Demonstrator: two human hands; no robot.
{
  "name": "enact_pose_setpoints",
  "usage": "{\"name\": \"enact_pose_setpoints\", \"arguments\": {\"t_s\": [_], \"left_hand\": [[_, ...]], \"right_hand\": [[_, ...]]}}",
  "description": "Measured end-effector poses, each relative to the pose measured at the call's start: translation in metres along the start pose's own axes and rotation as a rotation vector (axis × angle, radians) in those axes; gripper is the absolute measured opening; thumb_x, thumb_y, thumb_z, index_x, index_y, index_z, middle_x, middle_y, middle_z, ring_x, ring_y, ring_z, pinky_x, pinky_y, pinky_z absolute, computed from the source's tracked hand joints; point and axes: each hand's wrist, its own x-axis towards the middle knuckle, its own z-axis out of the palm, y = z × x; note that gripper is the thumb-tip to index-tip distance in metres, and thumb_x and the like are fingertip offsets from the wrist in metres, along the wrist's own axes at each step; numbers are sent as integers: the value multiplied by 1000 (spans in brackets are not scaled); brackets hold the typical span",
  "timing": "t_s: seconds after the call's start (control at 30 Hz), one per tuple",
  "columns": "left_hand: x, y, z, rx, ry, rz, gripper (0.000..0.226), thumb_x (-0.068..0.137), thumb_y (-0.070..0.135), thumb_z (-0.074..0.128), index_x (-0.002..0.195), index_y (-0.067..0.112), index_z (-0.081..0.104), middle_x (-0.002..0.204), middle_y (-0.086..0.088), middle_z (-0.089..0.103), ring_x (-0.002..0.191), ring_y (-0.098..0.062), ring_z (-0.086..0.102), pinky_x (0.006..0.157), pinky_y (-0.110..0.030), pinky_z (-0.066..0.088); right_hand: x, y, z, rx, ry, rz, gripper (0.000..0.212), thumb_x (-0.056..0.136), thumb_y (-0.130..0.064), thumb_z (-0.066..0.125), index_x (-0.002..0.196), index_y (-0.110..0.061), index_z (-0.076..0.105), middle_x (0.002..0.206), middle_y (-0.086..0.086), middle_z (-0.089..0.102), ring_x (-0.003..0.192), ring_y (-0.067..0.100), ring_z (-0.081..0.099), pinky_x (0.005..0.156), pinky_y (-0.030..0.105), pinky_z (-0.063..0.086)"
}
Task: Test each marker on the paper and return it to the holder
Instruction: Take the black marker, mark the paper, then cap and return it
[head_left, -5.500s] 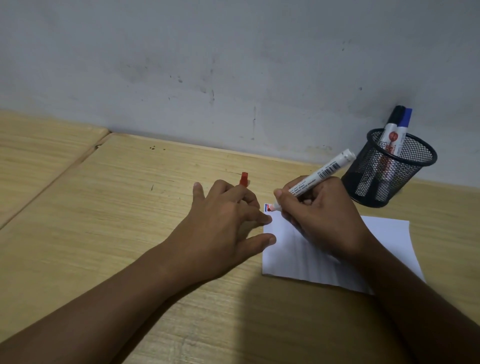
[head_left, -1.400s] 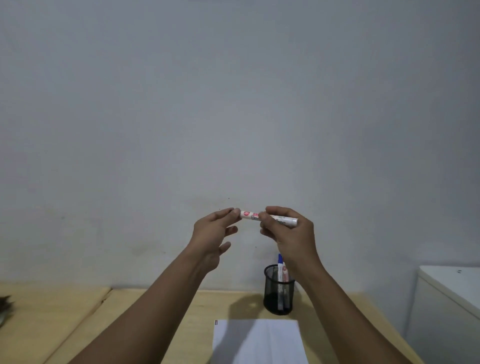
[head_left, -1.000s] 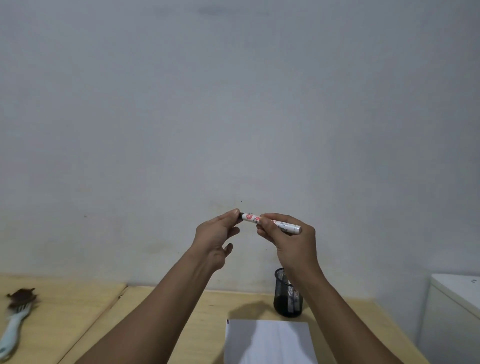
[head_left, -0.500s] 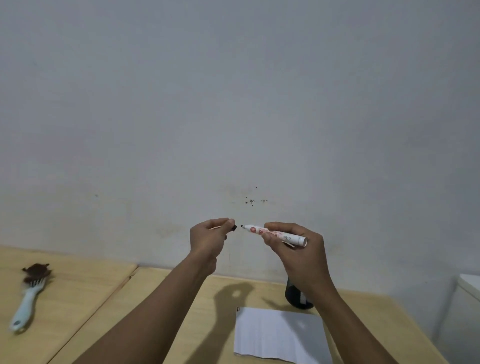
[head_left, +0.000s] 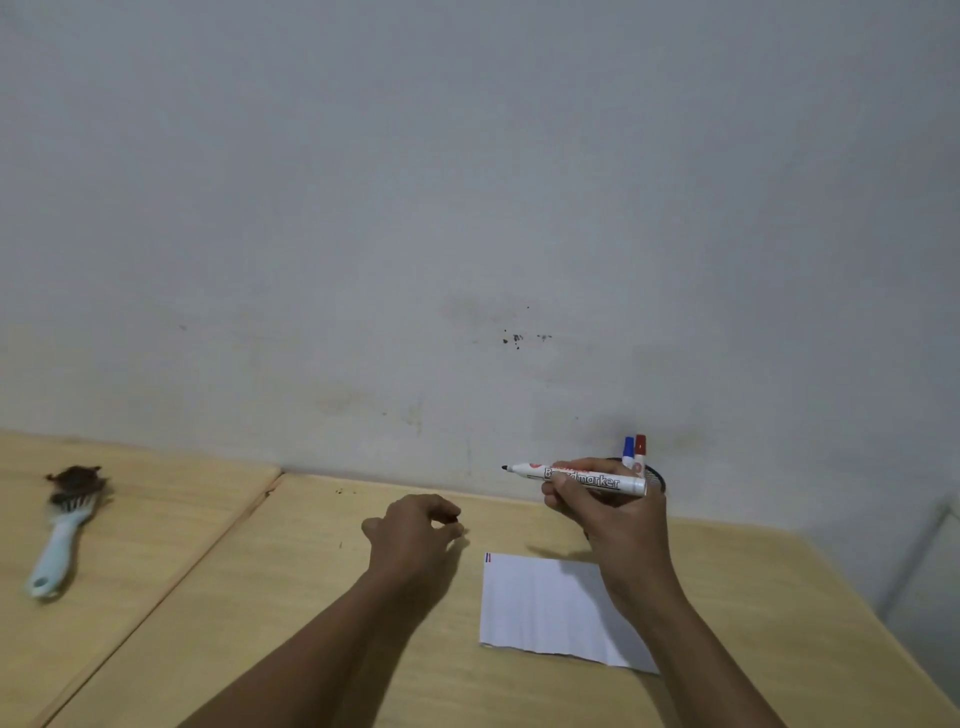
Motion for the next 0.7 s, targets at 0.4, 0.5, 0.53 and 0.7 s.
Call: {"name": "enact_pose_setpoints", "arguments": {"t_s": [0.4,0.5,0.53,0.7], "left_hand": [[1,-11,6,112,-65,47,40,82,33,68,121,35,59,101,16,70,108,-8,60,85,-35,20],[-9,-11,5,113,61,127,48,79,35,69,123,33,50,114,16,54,108,-10,52,87,-34,21],[-16,-10,4,96,115,165,44,79,34,68,119,32,50,113,16,49,105,-9,48,87,-34,22],[-53,0,1,236,41,371,29,78,54,60,102,42,50,109,23,45,101,-1,40,93,-35,25]], "right_hand": [[6,23,-2,-92,-20,64,17,81,11,75,92,-1,72,71,-1,75,66,12,71,65,25,61],[7,28,-1,-119,-36,57,12,81,6,77,86,-2,69,65,-1,73,62,14,69,62,27,61],[8,30,-2,-134,-49,56,10,83,4,76,84,-2,68,62,0,71,60,15,68,59,27,60],[6,54,-7,-208,-163,172,15,94,-7,66,85,5,65,64,14,66,55,24,59,49,31,52]]}}
